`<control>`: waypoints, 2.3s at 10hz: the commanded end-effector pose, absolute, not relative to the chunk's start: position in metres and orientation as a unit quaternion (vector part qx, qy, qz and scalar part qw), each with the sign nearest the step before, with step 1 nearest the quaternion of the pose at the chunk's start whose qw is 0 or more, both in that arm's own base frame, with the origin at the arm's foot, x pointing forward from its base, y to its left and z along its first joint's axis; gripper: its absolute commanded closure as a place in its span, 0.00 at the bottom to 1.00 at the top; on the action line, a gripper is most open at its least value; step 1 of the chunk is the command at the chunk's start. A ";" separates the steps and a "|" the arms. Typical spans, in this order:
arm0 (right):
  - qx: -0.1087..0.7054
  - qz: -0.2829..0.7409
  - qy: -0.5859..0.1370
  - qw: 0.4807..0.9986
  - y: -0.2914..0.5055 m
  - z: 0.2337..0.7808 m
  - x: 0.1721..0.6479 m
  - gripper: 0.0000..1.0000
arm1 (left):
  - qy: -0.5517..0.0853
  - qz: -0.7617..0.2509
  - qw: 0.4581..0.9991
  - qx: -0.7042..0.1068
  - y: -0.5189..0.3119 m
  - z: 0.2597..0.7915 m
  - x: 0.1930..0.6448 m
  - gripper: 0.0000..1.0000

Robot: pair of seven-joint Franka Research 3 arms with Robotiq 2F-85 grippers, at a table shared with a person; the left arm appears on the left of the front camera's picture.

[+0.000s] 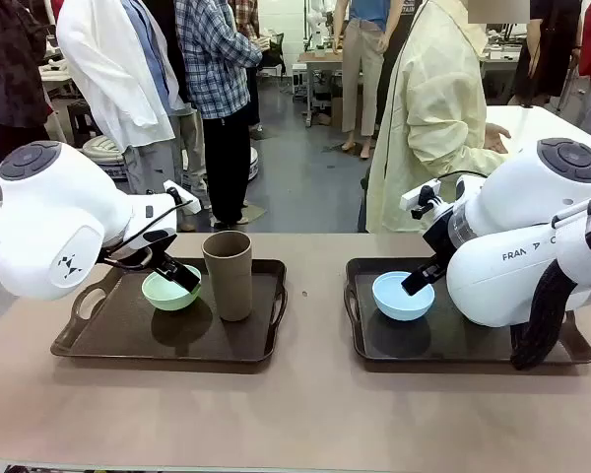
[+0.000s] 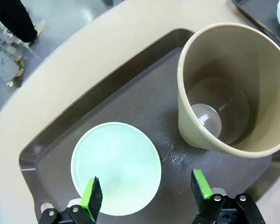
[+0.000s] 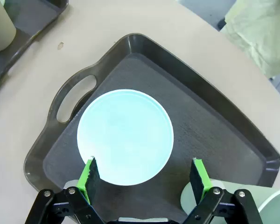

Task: Set up a tray with a mat and arrange the tableware.
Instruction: Pick up the Picnic Bowl and Reusable plastic cup from the Handle tray in front of the human's position and hold them in the air.

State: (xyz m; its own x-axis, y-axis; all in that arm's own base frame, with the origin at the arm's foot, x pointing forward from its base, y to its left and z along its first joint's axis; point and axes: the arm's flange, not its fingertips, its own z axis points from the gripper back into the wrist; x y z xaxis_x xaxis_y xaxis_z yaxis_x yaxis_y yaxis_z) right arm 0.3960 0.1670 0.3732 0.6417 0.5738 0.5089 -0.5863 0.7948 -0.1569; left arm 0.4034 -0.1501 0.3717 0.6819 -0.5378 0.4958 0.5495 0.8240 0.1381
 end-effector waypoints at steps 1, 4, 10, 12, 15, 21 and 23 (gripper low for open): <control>0.011 0.320 -0.277 0.906 0.167 0.373 0.396 0.00 | -0.267 -0.297 0.917 -0.011 -0.150 0.372 0.403 0.00; 0.011 0.320 -0.277 0.906 0.167 0.373 0.396 0.00 | -0.267 -0.297 0.917 -0.011 -0.150 0.372 0.403 0.00; 0.011 0.320 -0.277 0.906 0.167 0.373 0.396 0.00 | -0.267 -0.297 0.917 -0.011 -0.150 0.372 0.403 0.00; 0.011 0.320 -0.277 0.906 0.167 0.373 0.396 0.00 | -0.267 -0.297 0.917 -0.011 -0.150 0.372 0.403 0.00; 0.011 0.320 -0.277 0.906 0.167 0.373 0.396 0.00 | -0.267 -0.297 0.917 -0.011 -0.150 0.372 0.403 0.00; 0.045 0.280 -0.164 0.945 0.171 0.455 0.301 0.00 | -0.189 -0.262 0.943 0.079 -0.143 0.484 0.331 0.00; 0.023 0.259 -0.111 0.959 0.148 0.448 0.278 0.00 | -0.115 -0.228 0.966 -0.027 -0.135 0.490 0.320 0.00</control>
State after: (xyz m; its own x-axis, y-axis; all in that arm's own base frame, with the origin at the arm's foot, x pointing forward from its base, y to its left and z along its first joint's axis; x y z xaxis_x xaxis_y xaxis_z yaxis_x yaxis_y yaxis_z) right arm 0.2994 0.1698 0.4640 0.8103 0.5223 0.2658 -0.5380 0.8428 -0.0161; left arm 0.3179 -0.1373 0.4859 0.8224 -0.5038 0.2643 0.4790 0.8638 0.1561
